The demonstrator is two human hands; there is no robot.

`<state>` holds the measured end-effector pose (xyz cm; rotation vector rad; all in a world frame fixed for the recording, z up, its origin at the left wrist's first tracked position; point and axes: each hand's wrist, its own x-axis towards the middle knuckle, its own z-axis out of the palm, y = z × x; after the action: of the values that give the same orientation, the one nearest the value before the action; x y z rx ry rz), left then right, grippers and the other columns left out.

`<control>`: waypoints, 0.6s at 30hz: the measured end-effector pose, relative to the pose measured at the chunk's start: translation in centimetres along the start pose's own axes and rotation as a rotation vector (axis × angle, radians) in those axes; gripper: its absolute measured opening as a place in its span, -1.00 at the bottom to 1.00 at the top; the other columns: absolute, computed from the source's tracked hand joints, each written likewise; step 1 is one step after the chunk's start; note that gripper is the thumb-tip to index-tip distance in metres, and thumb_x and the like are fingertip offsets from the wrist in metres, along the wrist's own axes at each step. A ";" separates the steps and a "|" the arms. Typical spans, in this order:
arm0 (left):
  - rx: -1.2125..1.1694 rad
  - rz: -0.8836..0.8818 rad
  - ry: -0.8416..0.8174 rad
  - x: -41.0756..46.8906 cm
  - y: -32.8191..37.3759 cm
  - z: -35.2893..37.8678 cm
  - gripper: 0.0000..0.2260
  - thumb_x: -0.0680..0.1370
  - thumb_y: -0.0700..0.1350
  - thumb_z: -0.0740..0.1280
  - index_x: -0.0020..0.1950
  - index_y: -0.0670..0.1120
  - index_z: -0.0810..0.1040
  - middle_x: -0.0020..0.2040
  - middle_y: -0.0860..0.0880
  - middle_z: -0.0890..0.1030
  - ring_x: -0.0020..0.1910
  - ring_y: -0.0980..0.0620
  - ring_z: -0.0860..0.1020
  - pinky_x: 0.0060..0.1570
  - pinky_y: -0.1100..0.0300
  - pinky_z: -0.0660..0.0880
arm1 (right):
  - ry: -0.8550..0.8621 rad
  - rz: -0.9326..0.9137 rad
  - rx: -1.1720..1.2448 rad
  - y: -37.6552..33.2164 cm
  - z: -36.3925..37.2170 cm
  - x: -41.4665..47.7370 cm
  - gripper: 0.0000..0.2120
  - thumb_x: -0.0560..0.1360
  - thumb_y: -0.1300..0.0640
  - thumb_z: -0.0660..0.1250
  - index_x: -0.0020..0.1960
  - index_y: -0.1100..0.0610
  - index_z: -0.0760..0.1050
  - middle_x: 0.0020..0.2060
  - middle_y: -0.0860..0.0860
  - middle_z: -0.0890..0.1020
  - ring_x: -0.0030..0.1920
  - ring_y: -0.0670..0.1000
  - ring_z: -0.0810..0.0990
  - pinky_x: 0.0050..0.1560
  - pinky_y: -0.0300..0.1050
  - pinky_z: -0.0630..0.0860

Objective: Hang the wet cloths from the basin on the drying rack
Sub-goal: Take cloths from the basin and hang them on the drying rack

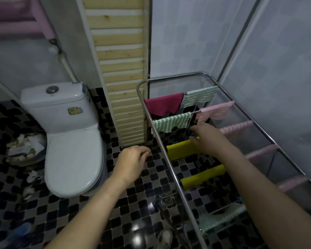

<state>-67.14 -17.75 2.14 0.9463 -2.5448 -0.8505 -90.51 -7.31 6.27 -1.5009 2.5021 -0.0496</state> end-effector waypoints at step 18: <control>-0.541 -0.454 0.394 -20.6 -7.9 -15.2 -0.83 0.49 -0.25 0.34 -0.24 -0.01 0.58 -0.38 -0.03 0.60 -0.39 0.10 0.51 -0.23 0.21 0.49 | -0.329 -0.205 1.138 -29.8 -1.2 -10.6 -0.81 0.57 0.22 0.29 0.13 0.23 0.59 -0.17 0.10 0.67 -0.23 -0.08 0.60 -0.22 -0.33 0.54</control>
<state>-41.03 -15.24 7.75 1.3511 -1.6624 -1.2428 -60.08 -12.32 13.49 -1.0821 1.5194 -0.9737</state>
